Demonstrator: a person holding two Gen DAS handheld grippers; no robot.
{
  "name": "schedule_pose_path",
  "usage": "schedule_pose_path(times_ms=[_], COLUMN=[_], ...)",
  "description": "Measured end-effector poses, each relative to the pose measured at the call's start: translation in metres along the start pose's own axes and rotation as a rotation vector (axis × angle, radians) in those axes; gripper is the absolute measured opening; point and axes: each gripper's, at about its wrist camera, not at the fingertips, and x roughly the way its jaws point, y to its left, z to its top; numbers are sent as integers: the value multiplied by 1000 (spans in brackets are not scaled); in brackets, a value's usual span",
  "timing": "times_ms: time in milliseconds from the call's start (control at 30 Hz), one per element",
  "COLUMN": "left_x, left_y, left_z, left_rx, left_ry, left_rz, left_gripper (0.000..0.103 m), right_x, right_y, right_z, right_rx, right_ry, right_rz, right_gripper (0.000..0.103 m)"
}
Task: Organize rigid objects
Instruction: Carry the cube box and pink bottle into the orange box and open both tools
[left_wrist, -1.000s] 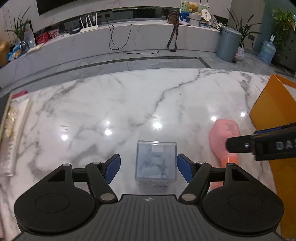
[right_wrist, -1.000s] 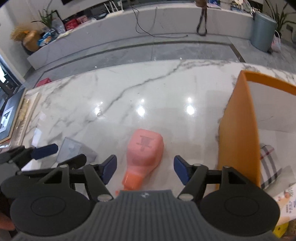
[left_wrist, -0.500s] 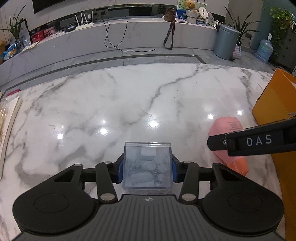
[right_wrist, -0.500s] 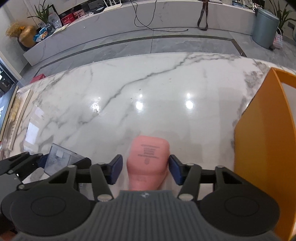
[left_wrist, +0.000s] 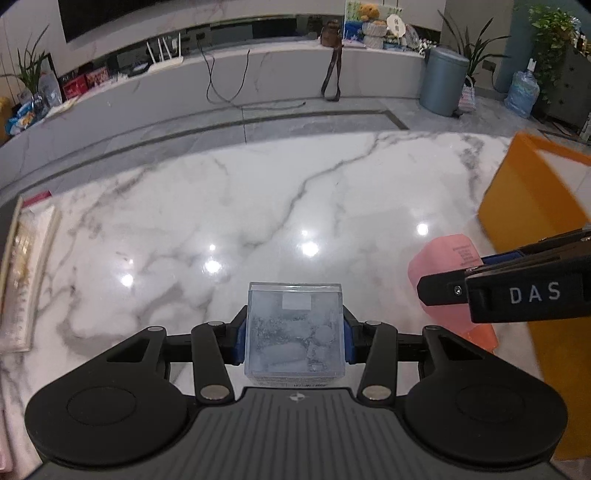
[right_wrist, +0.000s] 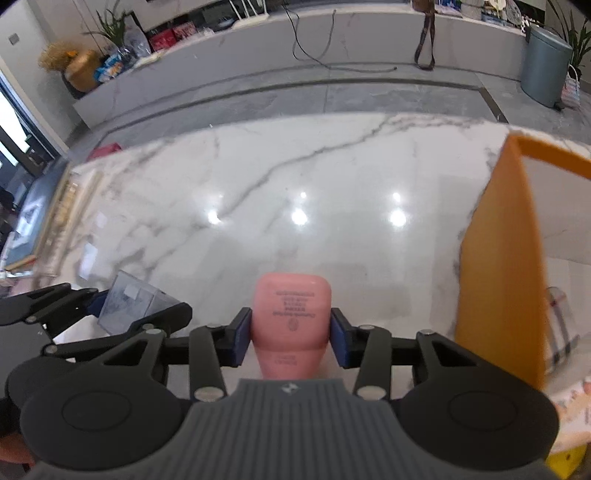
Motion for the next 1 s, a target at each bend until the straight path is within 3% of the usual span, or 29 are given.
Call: schedule_pose_path(times_ms=[267, 533, 800, 1000], left_x=[-70, -113, -87, -39], left_y=[-43, -127, -213, -254], left_z=[26, 46, 52, 57], left_rx=[68, 208, 379, 518], left_ry=[-118, -226, -232, -188], left_rz=[-27, -97, -144, -139], left_gripper=[52, 52, 52, 52], right_x=[-91, -167, -176, -146], right_y=[-10, -70, -158, -198], right_z=[1, -12, -39, -32], right_rx=[-16, 6, 77, 200], right_ry=[-120, -211, -207, -227], right_rz=[43, -25, -123, -106], right_gripper=[44, 44, 44, 44])
